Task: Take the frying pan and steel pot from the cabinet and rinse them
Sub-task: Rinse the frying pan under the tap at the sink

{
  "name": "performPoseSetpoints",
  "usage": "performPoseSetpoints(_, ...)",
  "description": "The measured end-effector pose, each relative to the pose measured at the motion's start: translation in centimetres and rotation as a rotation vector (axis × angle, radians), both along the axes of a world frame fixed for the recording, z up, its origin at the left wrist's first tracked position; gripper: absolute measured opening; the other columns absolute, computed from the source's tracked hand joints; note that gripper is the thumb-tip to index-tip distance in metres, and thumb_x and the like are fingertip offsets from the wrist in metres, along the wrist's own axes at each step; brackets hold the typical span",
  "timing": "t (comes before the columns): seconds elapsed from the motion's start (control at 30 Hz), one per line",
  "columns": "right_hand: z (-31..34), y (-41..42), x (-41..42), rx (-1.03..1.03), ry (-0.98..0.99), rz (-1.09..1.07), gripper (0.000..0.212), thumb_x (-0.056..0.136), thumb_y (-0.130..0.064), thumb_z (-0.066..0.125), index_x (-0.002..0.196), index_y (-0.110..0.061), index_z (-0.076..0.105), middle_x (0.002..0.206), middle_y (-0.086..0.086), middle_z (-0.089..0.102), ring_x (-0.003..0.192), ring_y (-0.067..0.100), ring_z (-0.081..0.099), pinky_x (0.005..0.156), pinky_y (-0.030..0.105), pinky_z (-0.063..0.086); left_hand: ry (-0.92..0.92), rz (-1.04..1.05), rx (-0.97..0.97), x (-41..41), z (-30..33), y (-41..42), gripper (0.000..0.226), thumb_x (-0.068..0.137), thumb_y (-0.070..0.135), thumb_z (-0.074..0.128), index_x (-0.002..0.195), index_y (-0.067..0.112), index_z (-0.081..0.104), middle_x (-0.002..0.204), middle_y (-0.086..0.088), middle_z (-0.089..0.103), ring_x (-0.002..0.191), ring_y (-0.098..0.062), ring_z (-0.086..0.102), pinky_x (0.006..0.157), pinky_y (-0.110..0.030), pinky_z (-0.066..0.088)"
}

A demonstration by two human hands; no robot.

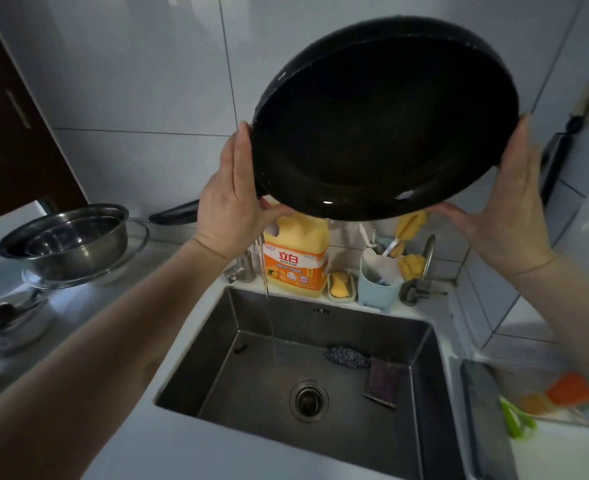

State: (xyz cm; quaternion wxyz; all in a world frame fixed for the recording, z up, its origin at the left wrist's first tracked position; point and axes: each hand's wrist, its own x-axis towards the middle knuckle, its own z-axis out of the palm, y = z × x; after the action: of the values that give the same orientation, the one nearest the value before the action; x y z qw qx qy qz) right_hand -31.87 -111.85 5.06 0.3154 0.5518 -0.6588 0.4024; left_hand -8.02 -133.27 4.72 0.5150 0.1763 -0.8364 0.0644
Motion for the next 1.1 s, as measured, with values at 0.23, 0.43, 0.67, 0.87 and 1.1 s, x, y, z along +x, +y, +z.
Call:
performPoseSetpoints(0.23,-4.5,0.0,-1.0,0.109,-0.018,-0.001,0.126,0.072,-0.034,0.077,0.151,-0.029,-0.02,0.145,0.035,0.029,0.132,0.03,0.032,0.102,0.047,0.034,-0.117,-0.041,0.087,-0.4,-4.6,-0.2,0.108,0.072,0.059,0.073,0.143,0.005,0.012,0.14,-0.028,0.035,0.097,-0.038,0.063,0.067,-0.041,0.059)
performPoseSetpoints(0.43,-15.7,1.9,-2.0,0.334,-0.269,0.019,0.129,0.065,-0.039,0.078,0.154,-0.013,-0.01,0.147,0.028,0.031,0.138,0.031,0.032,0.104,0.049,0.038,-0.409,-0.099,0.251,-1.4,-13.9,0.7,0.128,0.06,0.057,0.082,0.147,0.0,0.008,0.146,-0.023,0.029,0.1,-0.039,0.063,0.061,-0.04,0.058)
performPoseSetpoints(0.67,-26.3,5.2,-2.1,0.647,-0.543,-0.031,0.146,0.058,-0.038,0.09,0.154,-0.018,-0.018,0.159,0.014,0.023,0.133,0.021,0.043,0.104,0.047,0.043,-0.684,-0.255,0.579,-3.0,-23.6,1.5,0.136,0.061,0.061,0.076,0.148,0.026,-0.022,0.155,-0.006,0.014,0.115,-0.024,0.057,0.087,-0.035,0.054)
performPoseSetpoints(0.87,-32.9,4.8,-2.5,0.865,-0.715,-0.041,0.149,0.065,-0.046,0.087,0.14,-0.035,-0.041,0.16,0.006,0.012,0.142,0.019,0.028,0.112,0.042,0.034,-0.881,-0.247,0.821,-4.2,-30.5,0.5,0.146,0.057,0.054,0.084,0.138,0.033,-0.036,0.157,0.012,-0.006,0.131,-0.018,0.042,0.097,-0.032,0.047)
performPoseSetpoints(1.1,-38.9,3.4,-1.6,1.034,-0.907,-0.087,0.153,0.066,-0.032,0.088,0.132,-0.036,-0.05,0.161,0.002,0.002,0.14,0.024,0.034,0.112,0.039,0.036,-1.02,-0.224,1.02,-4.9,-35.7,-0.8,0.152,0.037,0.067,0.079,0.141,0.043,-0.03,0.156,0.017,-0.004,0.134,-0.016,0.037,0.097,-0.037,0.046)
